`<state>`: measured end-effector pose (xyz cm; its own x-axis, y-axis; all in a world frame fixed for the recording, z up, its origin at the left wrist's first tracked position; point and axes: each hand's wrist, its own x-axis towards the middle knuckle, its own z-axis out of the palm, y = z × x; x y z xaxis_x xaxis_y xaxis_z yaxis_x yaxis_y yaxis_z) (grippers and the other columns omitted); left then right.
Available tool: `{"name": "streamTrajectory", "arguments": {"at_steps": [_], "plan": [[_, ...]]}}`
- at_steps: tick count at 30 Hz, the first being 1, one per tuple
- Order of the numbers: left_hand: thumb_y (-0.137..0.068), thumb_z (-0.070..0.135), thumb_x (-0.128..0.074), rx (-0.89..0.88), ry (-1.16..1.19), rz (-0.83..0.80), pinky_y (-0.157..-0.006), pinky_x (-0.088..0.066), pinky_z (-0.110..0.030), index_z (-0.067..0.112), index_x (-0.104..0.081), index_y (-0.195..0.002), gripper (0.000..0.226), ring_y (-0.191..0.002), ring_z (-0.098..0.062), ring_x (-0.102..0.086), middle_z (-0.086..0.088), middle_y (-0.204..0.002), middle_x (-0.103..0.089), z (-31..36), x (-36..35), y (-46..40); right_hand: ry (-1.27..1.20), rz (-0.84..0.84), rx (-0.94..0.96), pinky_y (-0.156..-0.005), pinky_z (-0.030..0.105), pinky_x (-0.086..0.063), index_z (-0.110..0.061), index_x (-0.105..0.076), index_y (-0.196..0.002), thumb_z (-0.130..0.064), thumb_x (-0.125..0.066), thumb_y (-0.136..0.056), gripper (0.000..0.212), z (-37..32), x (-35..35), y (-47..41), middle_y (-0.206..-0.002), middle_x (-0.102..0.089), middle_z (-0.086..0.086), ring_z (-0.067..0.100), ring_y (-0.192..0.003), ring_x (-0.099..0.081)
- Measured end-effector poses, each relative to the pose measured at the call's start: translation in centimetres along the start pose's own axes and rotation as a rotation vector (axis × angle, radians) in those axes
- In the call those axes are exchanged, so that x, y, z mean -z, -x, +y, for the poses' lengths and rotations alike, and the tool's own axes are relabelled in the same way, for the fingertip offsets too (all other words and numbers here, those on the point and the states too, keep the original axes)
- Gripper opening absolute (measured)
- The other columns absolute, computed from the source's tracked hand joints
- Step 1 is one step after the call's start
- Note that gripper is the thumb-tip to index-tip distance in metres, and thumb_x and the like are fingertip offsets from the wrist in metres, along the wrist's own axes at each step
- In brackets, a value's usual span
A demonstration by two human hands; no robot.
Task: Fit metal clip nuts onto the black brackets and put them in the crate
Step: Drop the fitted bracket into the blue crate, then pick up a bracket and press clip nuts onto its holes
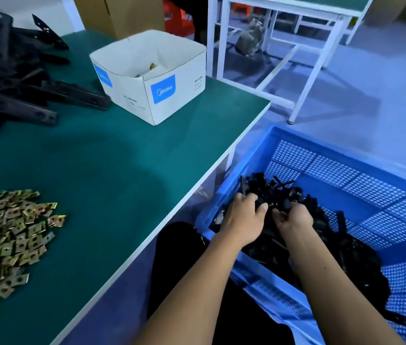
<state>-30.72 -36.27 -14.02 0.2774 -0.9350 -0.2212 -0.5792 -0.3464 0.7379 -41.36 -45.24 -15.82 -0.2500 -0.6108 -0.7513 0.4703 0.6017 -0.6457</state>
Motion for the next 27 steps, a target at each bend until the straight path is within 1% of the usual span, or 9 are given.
{"name": "streamTrajectory", "arguments": {"at_steps": [3, 7, 9, 11, 14, 17, 19, 23, 27], "plan": [[-0.104, 0.04, -0.05, -0.048, 0.08, 0.1, -0.102, -0.046, -0.045, 0.017, -0.062, -0.125, 0.033, -0.112, -0.031, -0.058, -0.009, -0.123, -0.055, 0.9, 1.8, -0.4, 0.024, 0.016, 0.006, -0.078, 0.041, -0.058, -0.002, -0.059, -0.111, -0.009, -0.057, -0.098, 0.015, 0.7, -1.6, 1.2, -0.104, -0.06, 0.019, 0.029, -0.073, -0.06], [-0.104, 0.027, -0.053, -0.195, 0.167, 0.32, -0.096, -0.047, -0.043, 0.012, -0.067, -0.111, 0.022, -0.103, -0.026, -0.06, -0.007, -0.11, -0.064, 4.0, 5.7, -0.8, -0.049, -0.043, -0.021, -0.084, 0.046, -0.06, -0.007, -0.055, -0.112, -0.02, -0.062, -0.1, 0.019, 0.4, -4.4, 3.9, -0.102, -0.056, 0.017, 0.029, -0.08, -0.061], [-0.103, 0.022, -0.054, -0.274, 0.214, 0.401, -0.094, -0.048, -0.045, 0.009, -0.068, -0.106, 0.02, -0.1, -0.026, -0.061, -0.007, -0.106, -0.066, 5.6, 7.9, -1.0, -0.085, -0.036, -0.013, -0.069, 0.038, -0.059, -0.006, -0.055, -0.11, -0.019, -0.061, -0.099, 0.018, -0.4, -5.4, 5.2, -0.095, -0.055, 0.013, 0.026, -0.074, -0.059], [-0.103, 0.018, -0.054, -0.334, 0.252, 0.474, -0.09, -0.05, -0.047, 0.006, -0.068, -0.1, 0.018, -0.097, -0.027, -0.061, -0.008, -0.102, -0.067, 6.6, 9.7, -0.8, -0.087, -0.037, 0.065, -0.052, 0.026, -0.049, -0.005, -0.054, -0.098, -0.007, -0.053, -0.095, 0.003, -0.8, -6.3, 6.5, -0.085, -0.053, 0.011, 0.021, -0.06, -0.05], [-0.102, 0.018, -0.054, -0.389, 0.241, 0.557, -0.085, -0.051, -0.045, 0.009, -0.067, -0.096, 0.016, -0.089, -0.023, -0.062, -0.004, -0.099, -0.066, 7.1, 12.0, -0.2, -0.018, -0.074, 0.257, -0.047, 0.024, -0.036, -0.01, -0.046, -0.078, 0.003, -0.045, -0.088, 0.016, -1.2, -7.5, 8.9, -0.073, -0.051, 0.012, 0.02, -0.054, -0.042], [-0.1, 0.016, -0.054, -0.434, 0.252, 0.643, -0.085, -0.051, -0.04, 0.013, -0.066, -0.096, 0.013, -0.086, -0.017, -0.062, -0.002, -0.099, -0.067, 6.6, 14.9, 1.0, 0.283, -0.071, 0.695, -0.073, 0.04, -0.056, -0.014, -0.06, -0.084, -0.006, -0.053, -0.087, 0.011, -1.5, -8.8, 11.8, -0.084, -0.068, 0.01, 0.03, -0.075, -0.064], [-0.099, 0.015, -0.053, -0.406, 0.294, 0.718, -0.085, -0.052, -0.038, 0.017, -0.064, -0.094, 0.013, -0.086, -0.015, -0.063, 0.0, -0.098, -0.068, 5.6, 17.2, 1.8, 0.418, -0.115, 0.996, -0.082, 0.035, -0.054, -0.017, -0.064, -0.088, -0.011, -0.057, -0.086, 0.009, -1.7, -9.8, 14.5, -0.078, -0.065, -0.004, 0.022, -0.081, -0.064], [-0.1, 0.019, -0.051, -0.236, 0.418, 0.905, -0.085, -0.054, -0.041, 0.018, -0.063, -0.091, 0.015, -0.085, -0.025, -0.069, 0.004, -0.094, -0.07, 1.5, 22.4, 4.5, 0.414, -0.423, 1.297, -0.07, 0.021, -0.048, -0.018, -0.064, -0.088, -0.009, -0.06, -0.086, 0.009, 0.7, -12.8, 20.6, -0.069, -0.059, -0.016, 0.003, -0.065, -0.057], [-0.099, 0.016, -0.052, -0.086, 0.432, 1.104, -0.085, -0.055, -0.052, 0.015, -0.065, -0.091, 0.016, -0.089, -0.027, -0.07, 0.002, -0.094, -0.071, -3.4, 27.4, 8.7, 0.639, -0.77, 1.37, -0.066, 0.023, -0.045, -0.017, -0.067, -0.09, -0.012, -0.063, -0.088, 0.007, 6.5, -16.0, 26.7, -0.067, -0.06, -0.014, 0.009, -0.062, -0.057]]}}
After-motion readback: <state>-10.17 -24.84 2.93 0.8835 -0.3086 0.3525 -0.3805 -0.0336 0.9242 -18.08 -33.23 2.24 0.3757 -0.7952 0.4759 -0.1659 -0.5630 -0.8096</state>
